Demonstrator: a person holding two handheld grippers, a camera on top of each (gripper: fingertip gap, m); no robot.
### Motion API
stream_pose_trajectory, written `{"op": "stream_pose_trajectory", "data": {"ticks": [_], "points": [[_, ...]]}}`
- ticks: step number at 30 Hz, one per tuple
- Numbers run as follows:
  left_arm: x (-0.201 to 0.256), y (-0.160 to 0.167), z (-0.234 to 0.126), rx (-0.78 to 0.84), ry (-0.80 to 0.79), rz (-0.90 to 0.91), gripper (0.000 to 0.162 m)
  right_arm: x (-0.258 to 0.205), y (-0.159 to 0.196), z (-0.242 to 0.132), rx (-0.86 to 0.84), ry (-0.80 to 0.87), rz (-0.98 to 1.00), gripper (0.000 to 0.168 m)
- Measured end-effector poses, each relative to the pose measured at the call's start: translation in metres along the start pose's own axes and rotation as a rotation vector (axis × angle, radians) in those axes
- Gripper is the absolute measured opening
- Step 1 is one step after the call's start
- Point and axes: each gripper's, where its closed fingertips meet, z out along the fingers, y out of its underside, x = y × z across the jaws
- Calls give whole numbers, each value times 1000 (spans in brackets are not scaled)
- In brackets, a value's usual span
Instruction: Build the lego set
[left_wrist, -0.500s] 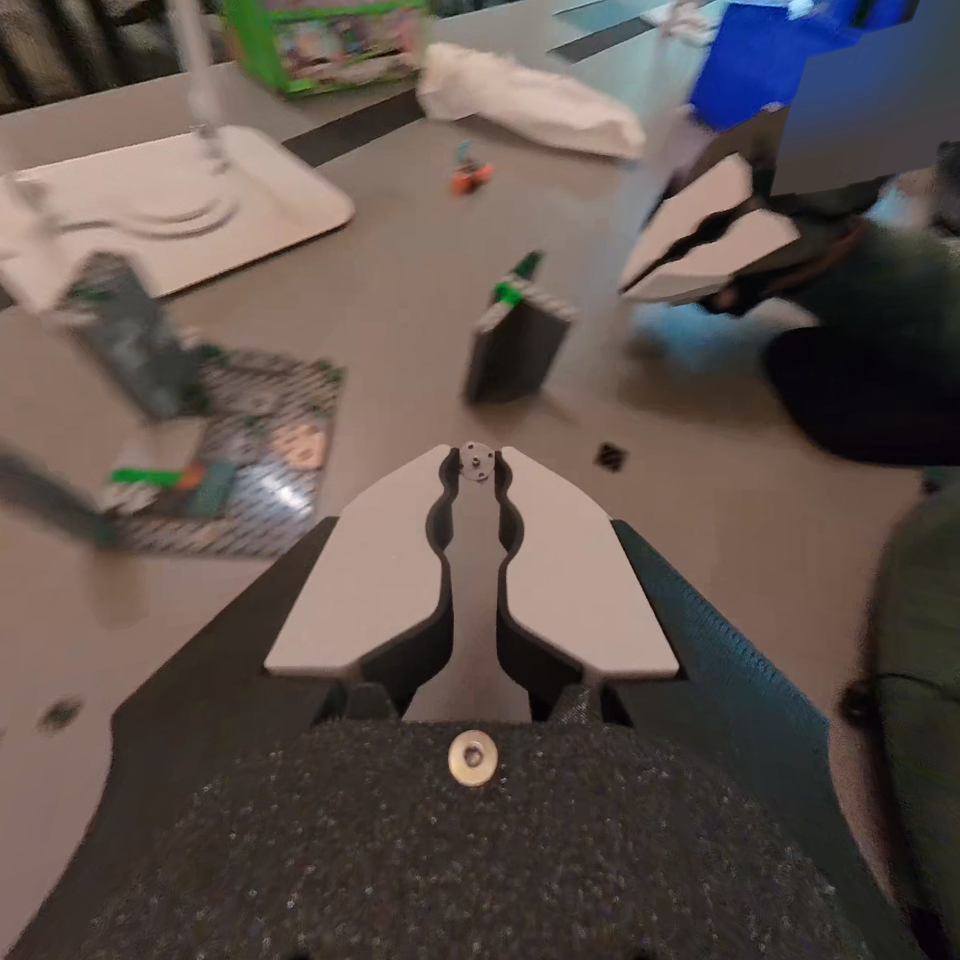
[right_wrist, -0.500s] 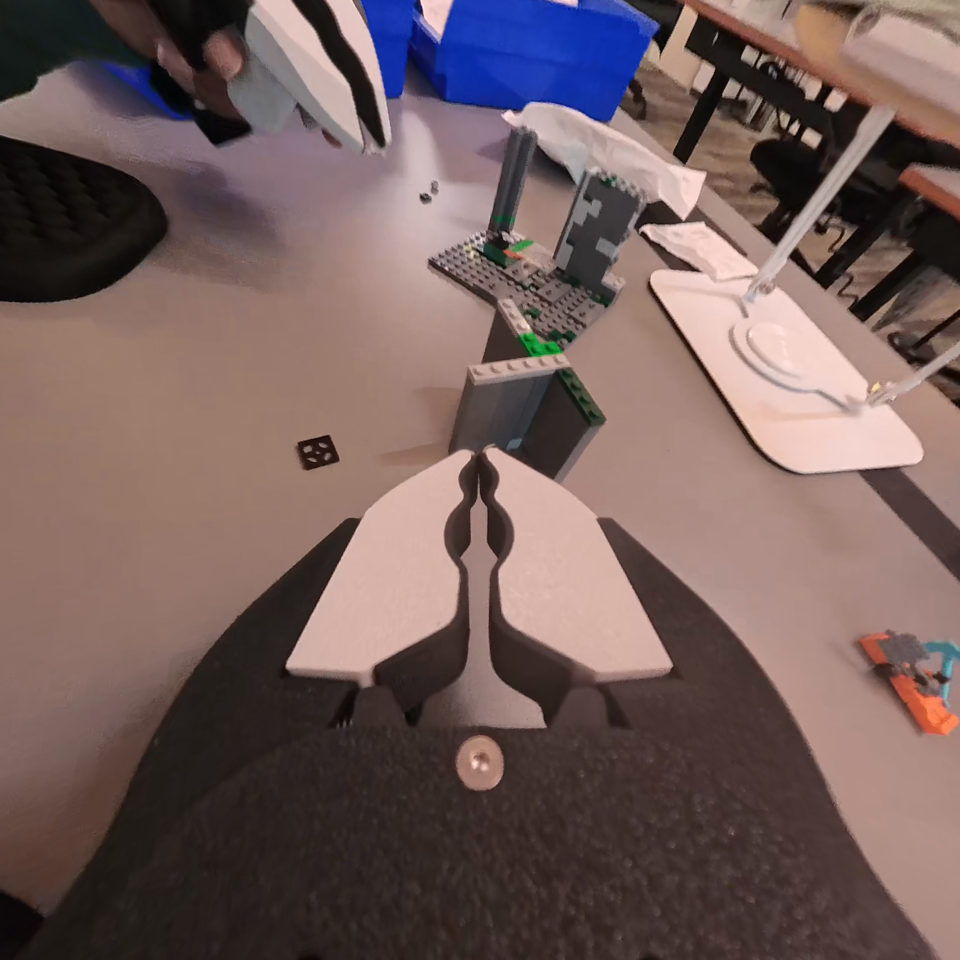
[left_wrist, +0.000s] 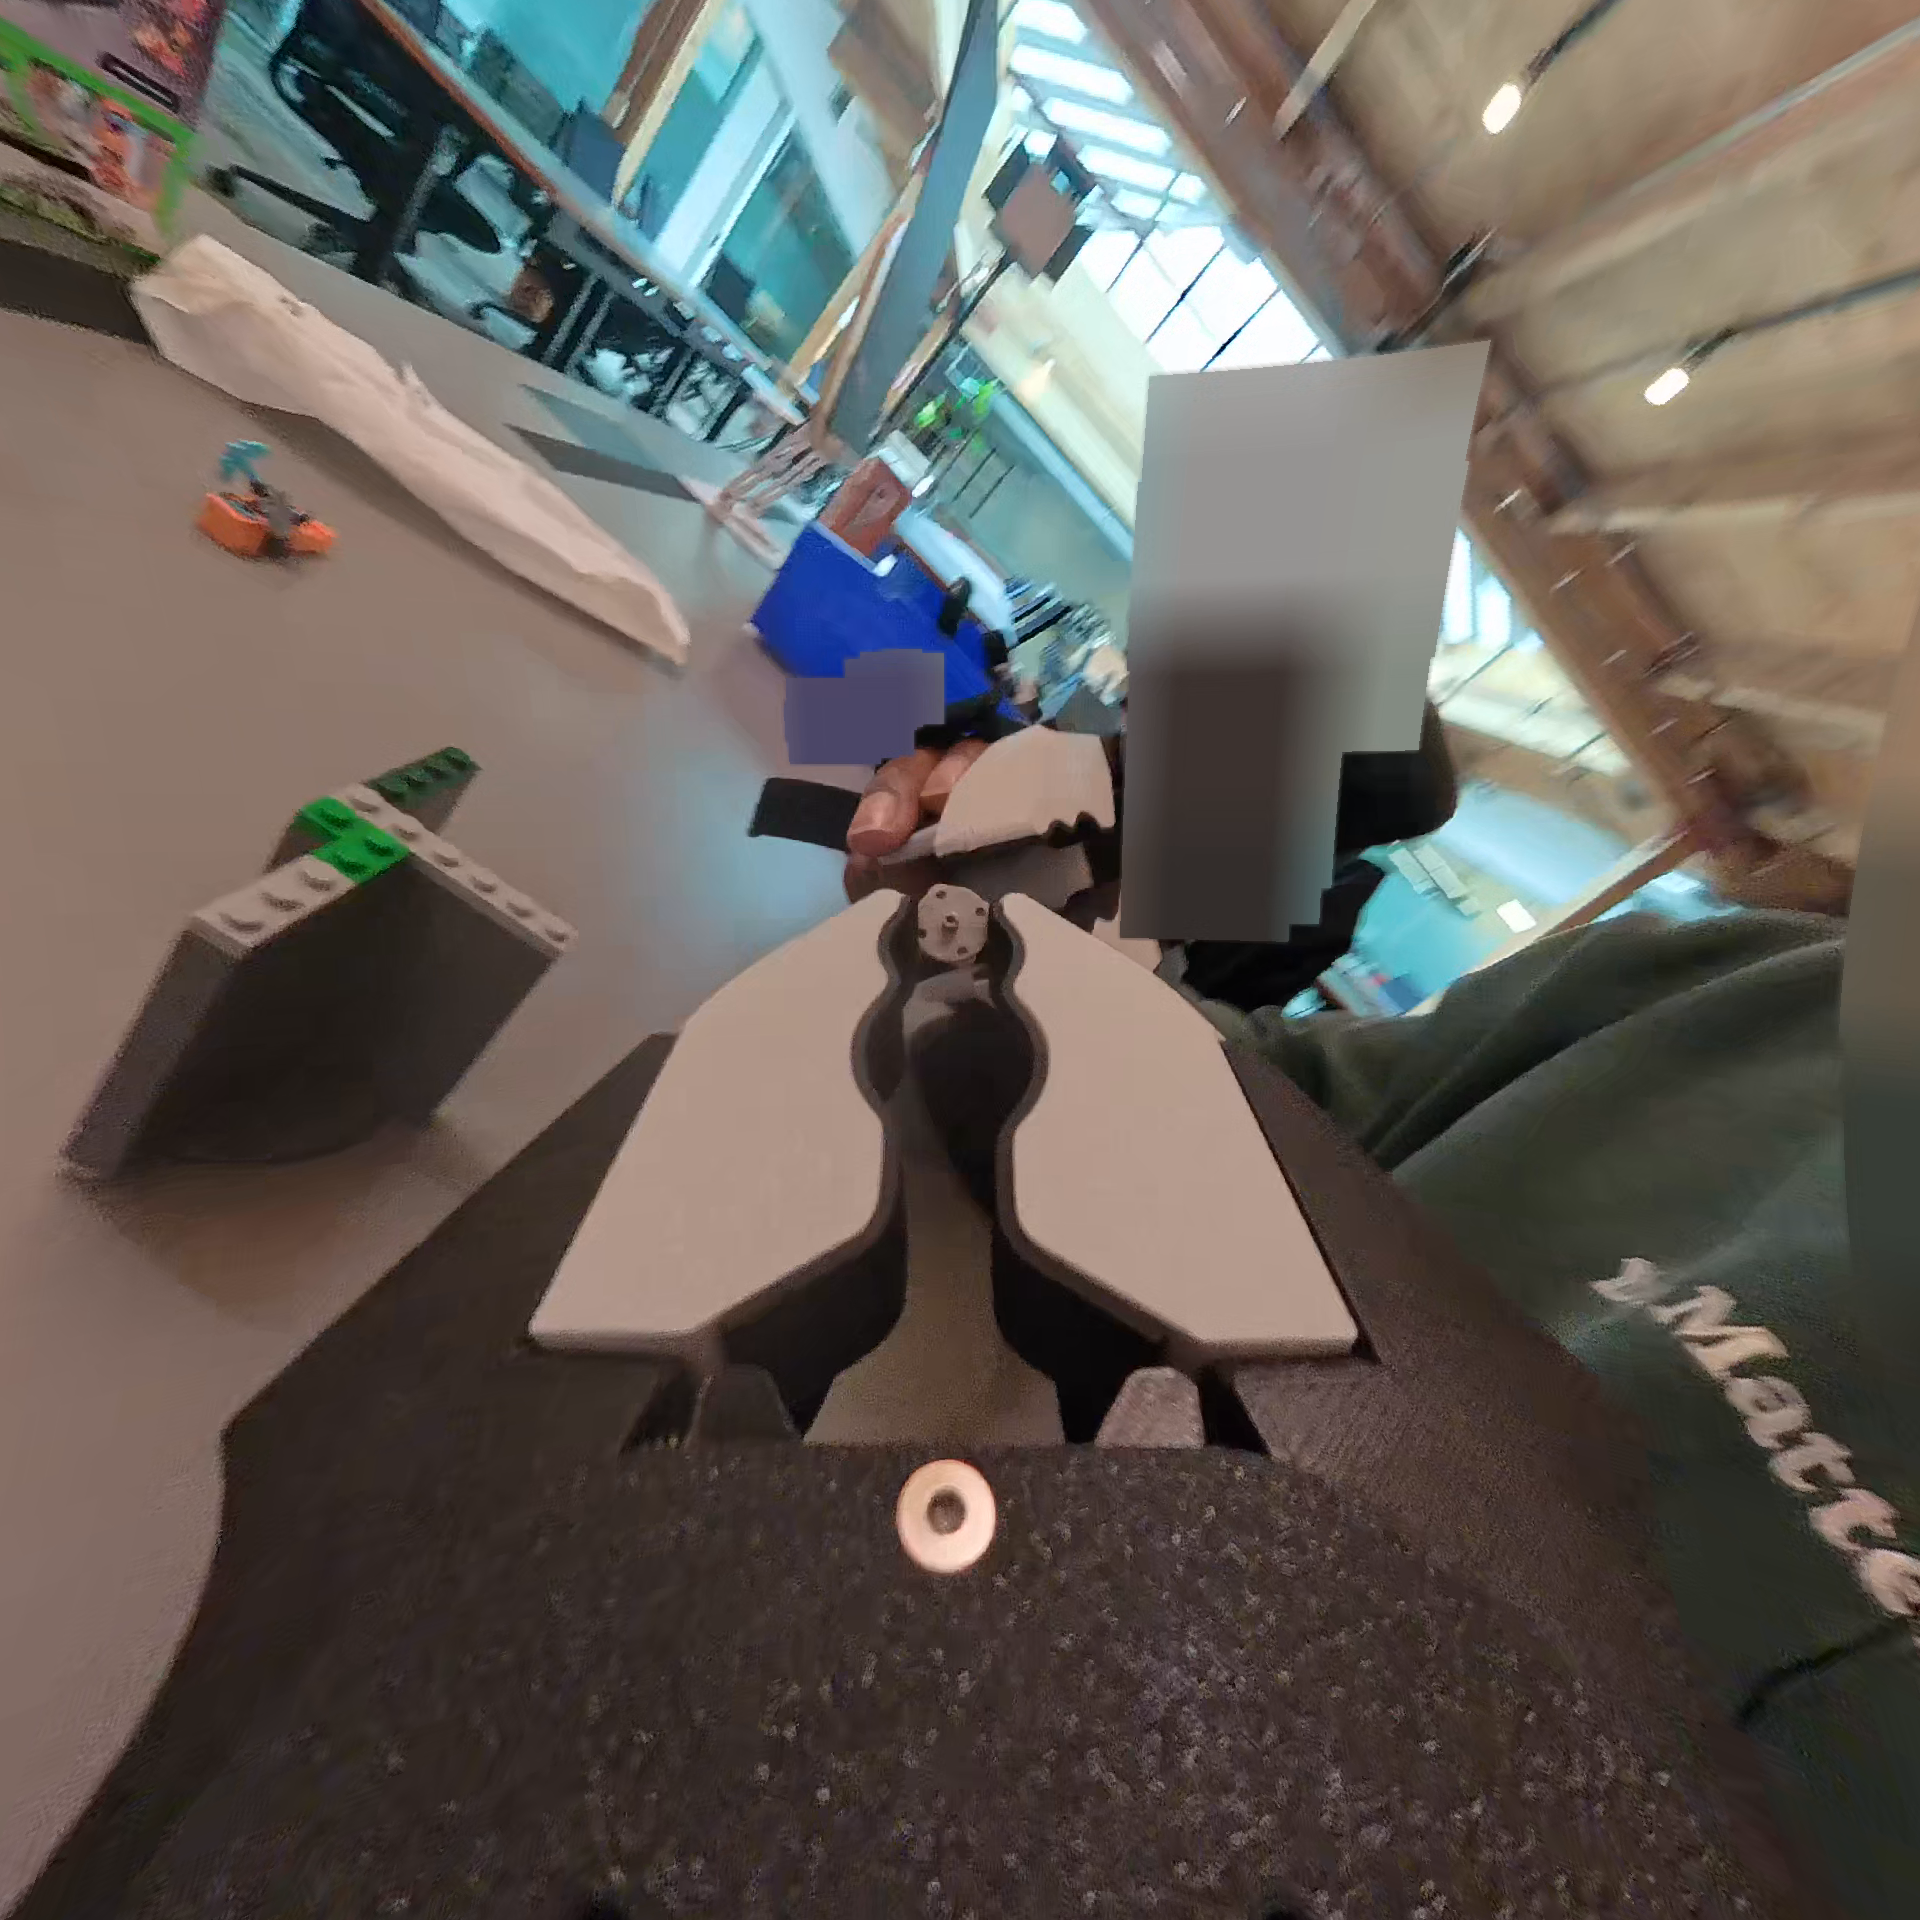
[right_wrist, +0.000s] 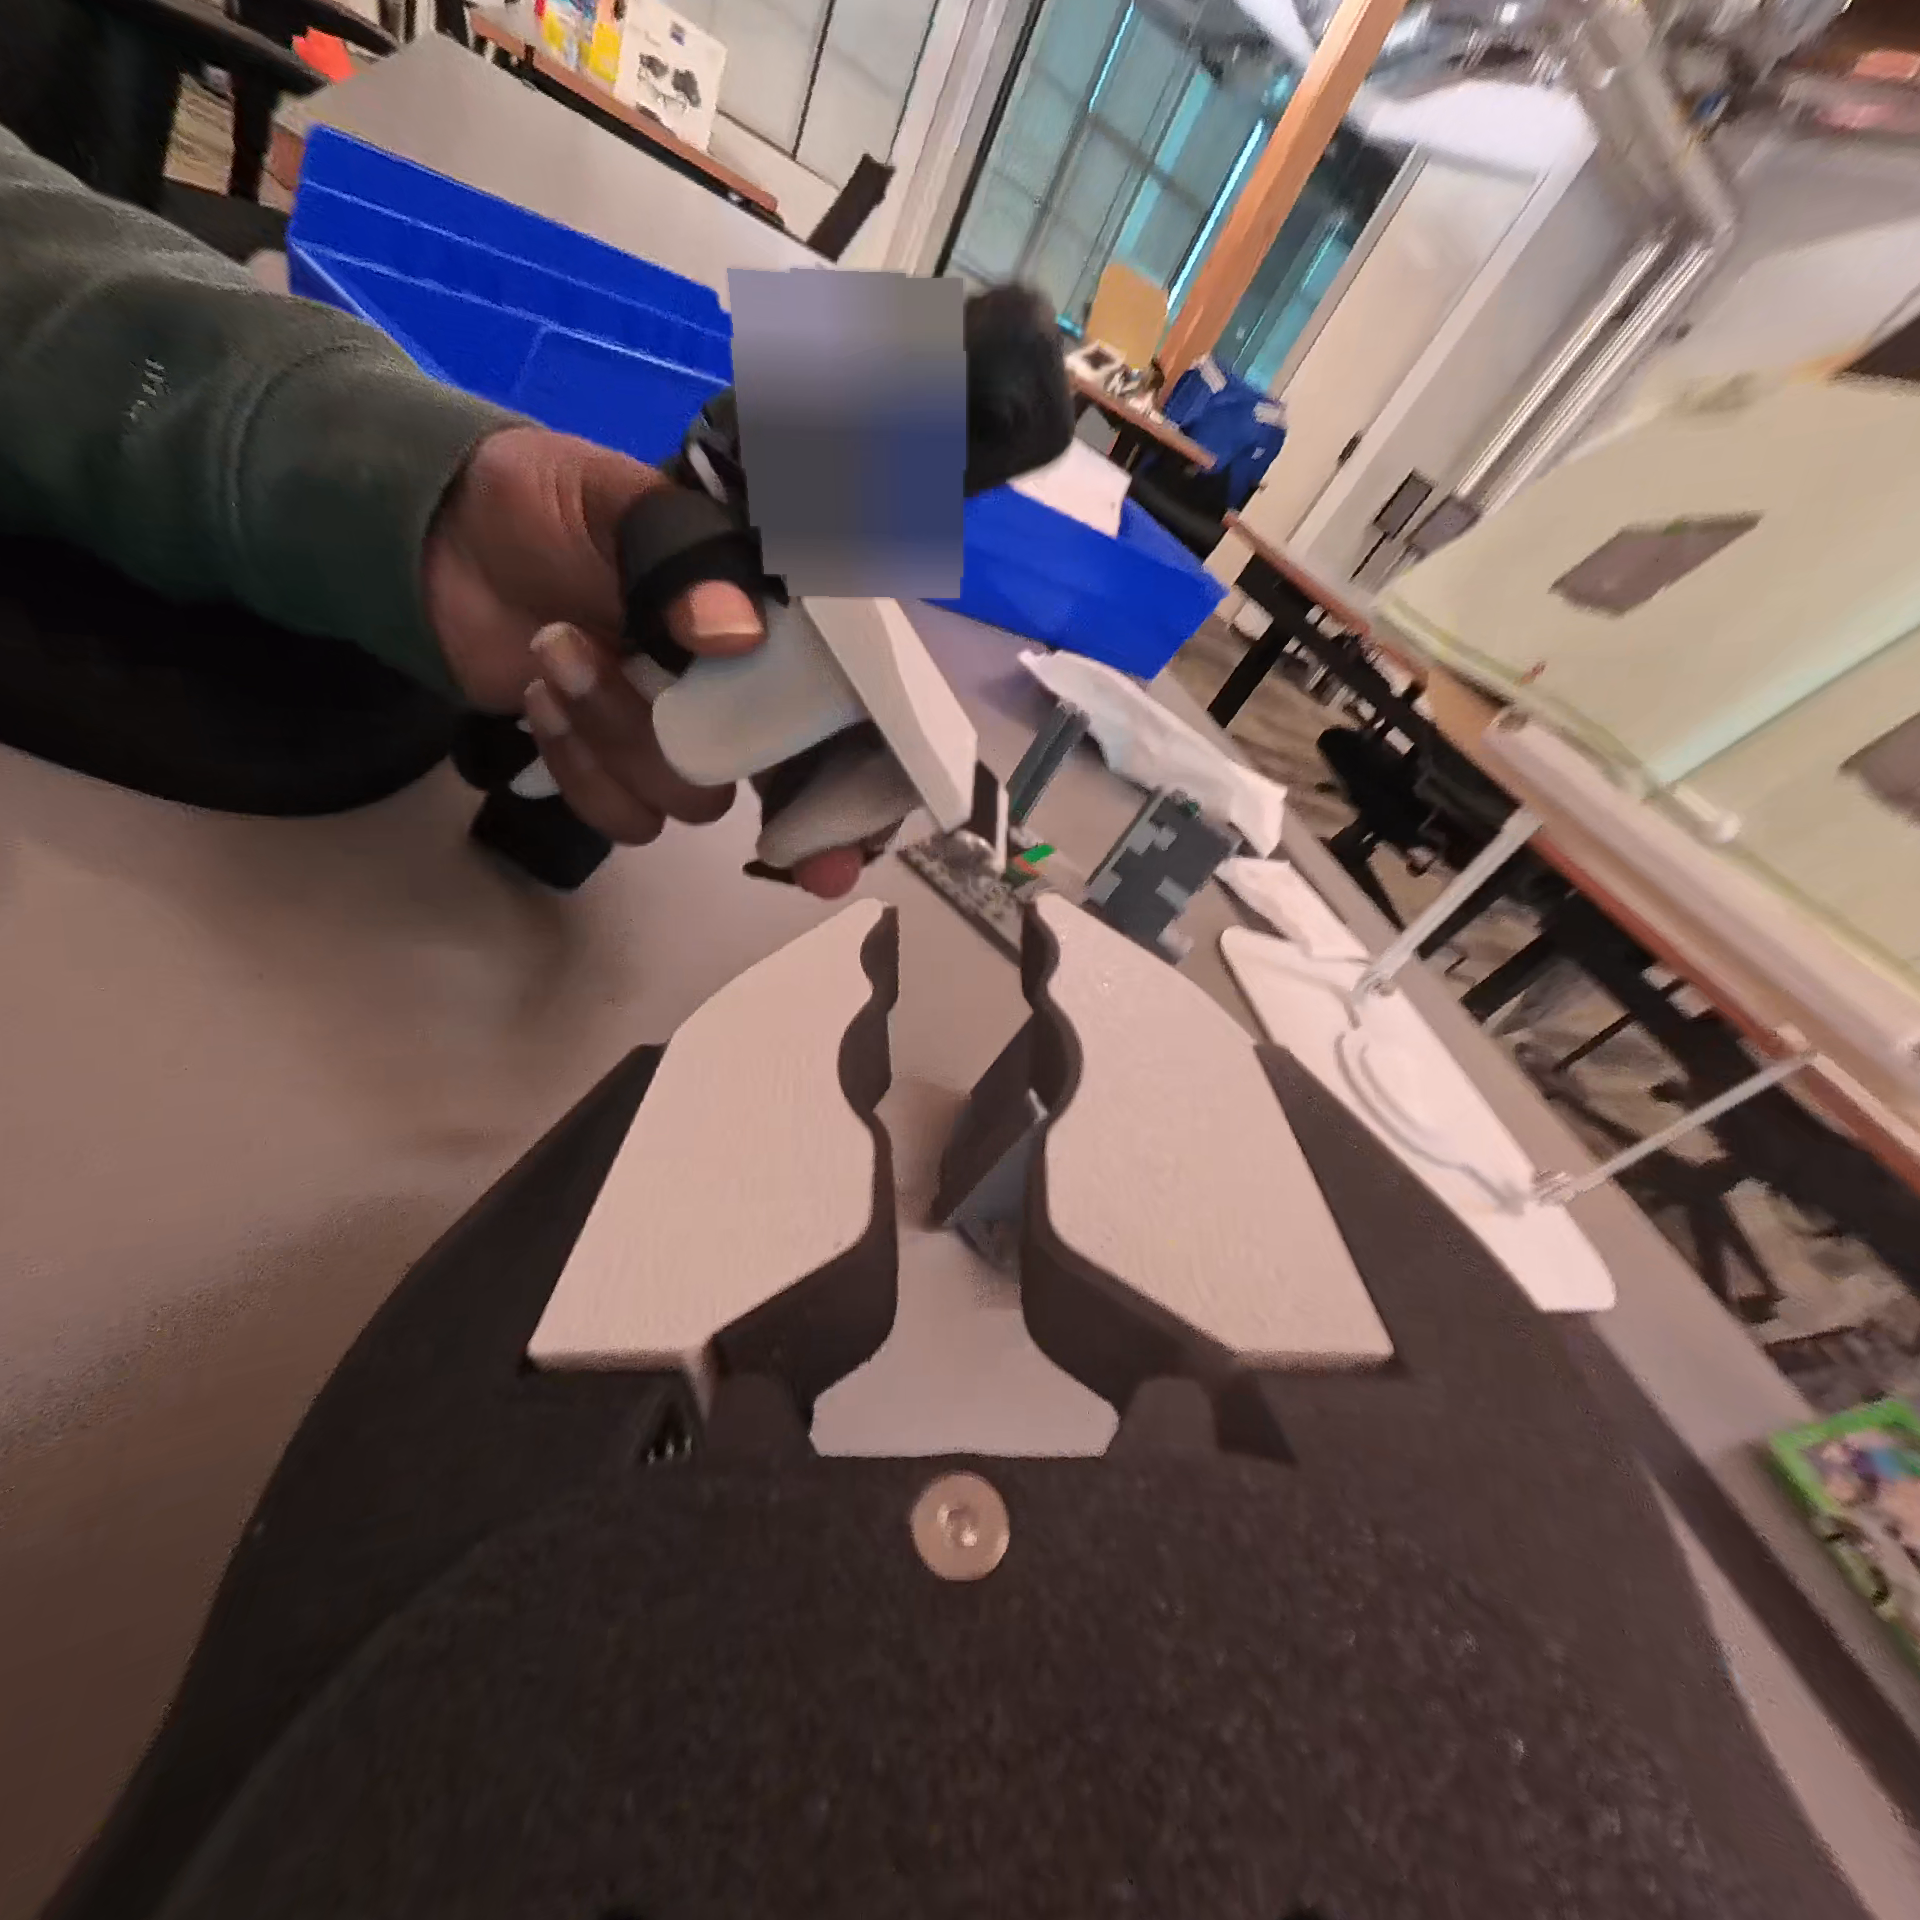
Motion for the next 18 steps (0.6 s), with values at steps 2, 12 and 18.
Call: {"op": "stream_pose_trajectory", "data": {"ticks": [2,12,18], "points": [[7,-2,-2,41,81,-78,12,-4,-5,3,-2,19,-56,23],[17,3,2,68,225,-253,12,-7,-9,10,-33,113,-213,20],[13,7,3,47,204,-237,13,-6,-4,9,-69,85,-155,11]]}}
